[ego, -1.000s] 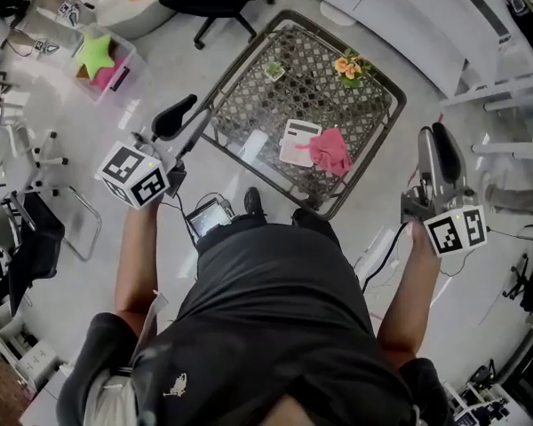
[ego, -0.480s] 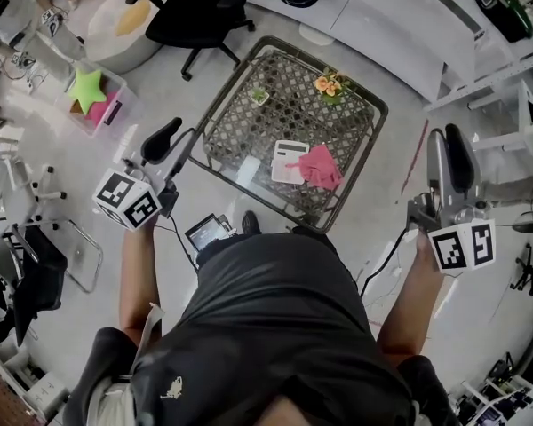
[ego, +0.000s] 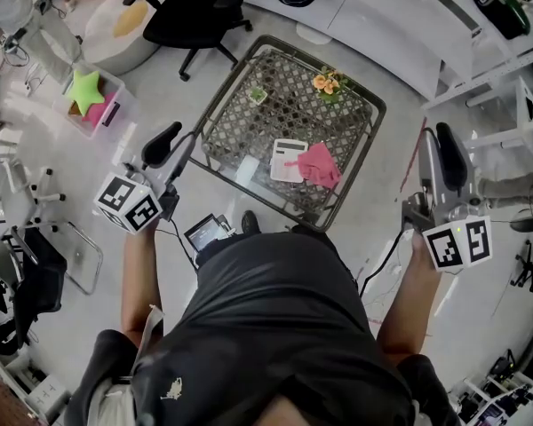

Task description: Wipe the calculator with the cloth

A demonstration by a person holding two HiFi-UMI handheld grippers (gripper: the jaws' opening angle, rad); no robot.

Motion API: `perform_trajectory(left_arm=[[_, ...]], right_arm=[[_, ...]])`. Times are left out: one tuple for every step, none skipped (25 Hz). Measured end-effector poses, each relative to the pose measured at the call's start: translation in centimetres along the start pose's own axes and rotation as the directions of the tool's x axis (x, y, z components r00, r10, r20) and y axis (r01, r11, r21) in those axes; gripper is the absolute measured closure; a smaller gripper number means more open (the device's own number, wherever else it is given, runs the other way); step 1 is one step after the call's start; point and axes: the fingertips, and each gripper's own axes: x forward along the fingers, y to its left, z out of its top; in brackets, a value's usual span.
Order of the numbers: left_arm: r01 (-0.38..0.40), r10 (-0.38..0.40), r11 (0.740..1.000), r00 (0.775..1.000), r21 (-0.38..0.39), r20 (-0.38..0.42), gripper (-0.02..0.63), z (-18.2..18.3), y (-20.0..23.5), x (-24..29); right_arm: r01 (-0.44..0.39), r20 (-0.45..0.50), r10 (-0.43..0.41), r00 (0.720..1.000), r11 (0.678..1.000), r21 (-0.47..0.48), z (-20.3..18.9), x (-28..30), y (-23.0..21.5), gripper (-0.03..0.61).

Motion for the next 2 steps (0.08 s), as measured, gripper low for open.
perform_trajectory(left_arm=[[-0.002,0.002,1.000,1.000,-0.001,-0.001,0.425,-0.02,-0.03,-0.06],[-0.003,0.003,1.000,1.000,-0.002,-0.002,0.425,-0.03,-0.05,-0.13]], right_arm=[[-0.003,-0.003,0.003,1.000,1.000,0.000,-0.10,0.04,0.09,0.466],[-0.005,-0.007,0.005,1.000,1.000,0.001,-0.21,0.07,0.18,0.468]])
